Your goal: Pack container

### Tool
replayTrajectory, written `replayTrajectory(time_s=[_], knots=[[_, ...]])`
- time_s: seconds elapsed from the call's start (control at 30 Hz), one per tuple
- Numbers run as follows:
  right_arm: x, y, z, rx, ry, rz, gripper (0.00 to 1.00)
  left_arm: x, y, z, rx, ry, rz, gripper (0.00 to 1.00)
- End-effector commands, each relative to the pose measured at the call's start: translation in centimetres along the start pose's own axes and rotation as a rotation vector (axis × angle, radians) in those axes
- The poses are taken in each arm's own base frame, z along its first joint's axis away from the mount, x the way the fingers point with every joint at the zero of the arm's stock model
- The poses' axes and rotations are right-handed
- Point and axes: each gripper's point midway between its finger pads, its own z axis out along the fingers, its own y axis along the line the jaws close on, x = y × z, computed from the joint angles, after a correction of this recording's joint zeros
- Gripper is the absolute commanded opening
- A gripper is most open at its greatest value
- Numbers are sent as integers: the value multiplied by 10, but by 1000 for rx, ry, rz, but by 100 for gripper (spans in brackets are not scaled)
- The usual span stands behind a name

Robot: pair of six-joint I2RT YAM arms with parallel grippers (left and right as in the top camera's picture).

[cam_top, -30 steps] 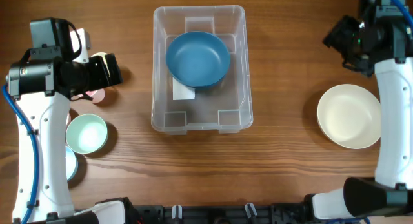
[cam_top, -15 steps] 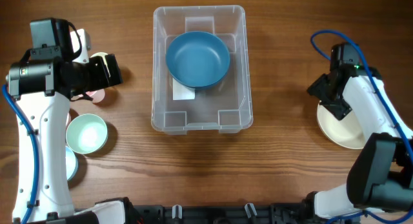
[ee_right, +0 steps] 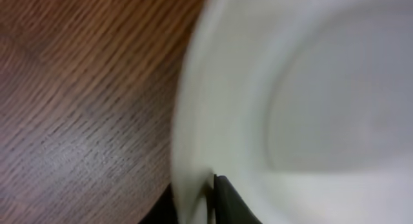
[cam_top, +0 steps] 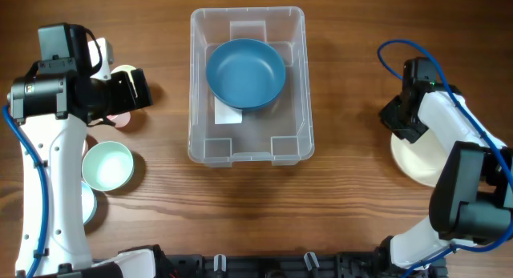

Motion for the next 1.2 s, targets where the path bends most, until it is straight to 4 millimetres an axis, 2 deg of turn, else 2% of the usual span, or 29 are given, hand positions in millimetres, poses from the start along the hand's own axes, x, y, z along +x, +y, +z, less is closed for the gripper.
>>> replayTrajectory(time_s=[0.0, 0.1, 0.13, 0.2, 0.27, 0.33, 0.4, 0.47, 0.53, 0.57, 0.63, 0.67, 0.7, 0.83, 0.9, 1.07, 1.17], knots=[[5, 2, 7, -12, 24, -17, 4, -3, -1, -1, 15, -4, 15, 100], [-2, 8, 2, -32, 9, -38, 4, -3, -1, -1, 15, -4, 15, 100], [-7, 14, -4, -56, -4, -71, 4, -3, -1, -1, 15, -4, 15, 100], [-24, 29, -28, -101, -52, -139, 4, -3, -1, -1, 15, -3, 15, 100], [-45, 46, -63, -147, -125, -207, 4, -3, -1, -1, 15, -4, 15, 100], [-63, 70, -111, -212, -223, -315, 4, -3, -1, -1, 14, -4, 15, 100], [-68, 103, -165, -297, -319, -466, 4, -3, -1, -1, 15, -4, 15, 100], [-62, 133, -211, -351, -409, -625, 4, -3, -1, -1, 15, -4, 15, 100], [-42, 163, -251, -407, -480, -768, 4, -3, -1, -1, 15, -3, 15, 100], [-28, 179, -266, -438, -510, -845, 4, -3, -1, -1, 15, -3, 15, 100], [20, 216, -290, -525, -569, -1092, 4, -3, -1, -1, 15, -3, 15, 100], [50, 232, -296, -575, -585, -1255, 4, -3, -1, -1, 15, -3, 15, 100], [88, 252, -301, -623, -614, -1444, 4, -3, -1, -1, 15, -4, 15, 100], [141, 287, -298, -694, -638, -1599, 4, -3, -1, -1, 15, -4, 15, 100], [181, 309, -275, -752, -580, -1710, 4, -3, -1, -1, 15, -4, 15, 100], [221, 324, -221, -800, -445, -1883, 4, -3, -1, -1, 15, -4, 15, 100], [241, 321, -203, -865, -373, -2003, 4, -3, -1, -1, 14, -4, 15, 100]])
